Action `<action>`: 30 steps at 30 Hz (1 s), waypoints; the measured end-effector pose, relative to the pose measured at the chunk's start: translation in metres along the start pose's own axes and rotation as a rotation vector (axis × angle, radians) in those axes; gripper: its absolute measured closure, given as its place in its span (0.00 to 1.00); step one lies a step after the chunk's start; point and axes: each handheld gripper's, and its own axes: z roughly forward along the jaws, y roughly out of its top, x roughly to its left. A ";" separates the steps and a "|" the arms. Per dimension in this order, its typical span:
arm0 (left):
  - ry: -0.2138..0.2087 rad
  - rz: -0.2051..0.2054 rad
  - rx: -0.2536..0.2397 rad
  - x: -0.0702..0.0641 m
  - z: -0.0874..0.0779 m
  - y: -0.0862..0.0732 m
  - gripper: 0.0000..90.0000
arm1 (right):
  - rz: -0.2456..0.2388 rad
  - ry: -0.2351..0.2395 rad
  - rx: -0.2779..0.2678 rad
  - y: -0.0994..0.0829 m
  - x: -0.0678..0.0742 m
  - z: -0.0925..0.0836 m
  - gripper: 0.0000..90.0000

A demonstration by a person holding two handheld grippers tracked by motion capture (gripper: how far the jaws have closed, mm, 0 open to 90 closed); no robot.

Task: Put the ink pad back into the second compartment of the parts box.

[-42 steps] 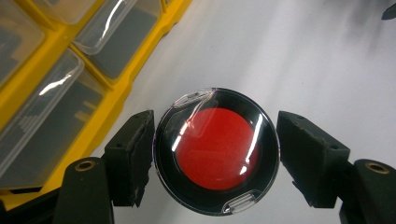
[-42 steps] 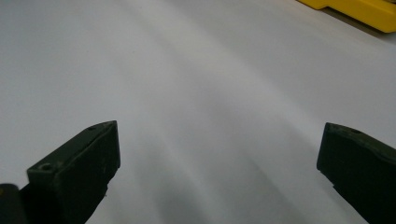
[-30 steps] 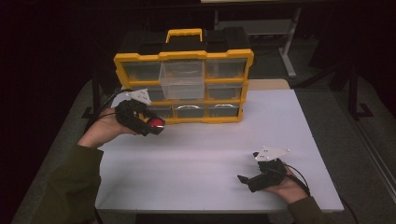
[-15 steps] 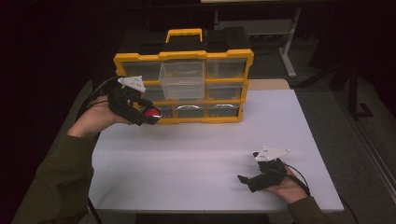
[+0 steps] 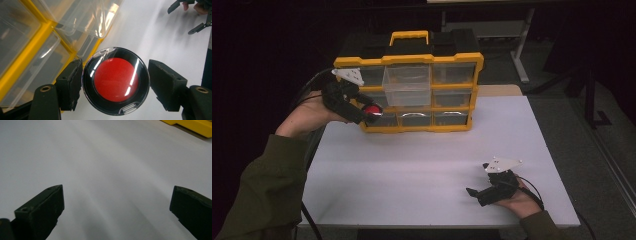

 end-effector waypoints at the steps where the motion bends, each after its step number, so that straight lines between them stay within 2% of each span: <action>1: 0.005 0.003 0.004 0.001 -0.004 0.003 0.33 | 0.001 0.000 0.001 0.000 0.000 0.000 0.00; 12: 0.036 0.011 0.004 0.007 -0.027 0.017 0.33 | 0.000 0.001 0.001 0.000 0.000 0.000 0.00; 14: 0.051 0.008 -0.005 0.010 -0.035 0.022 0.33 | -0.001 0.001 0.003 0.000 0.000 0.000 0.00; 18: 0.045 0.004 -0.031 0.012 -0.043 0.028 0.33 | 0.002 0.002 0.003 0.000 0.000 0.000 0.00; 25: 0.041 0.004 -0.054 0.015 -0.049 0.039 0.33 | 0.003 0.002 0.004 0.000 0.001 0.000 0.00; 30: 0.043 0.006 -0.062 0.018 -0.050 0.054 0.33 | 0.001 0.001 0.004 0.000 0.000 0.000 0.00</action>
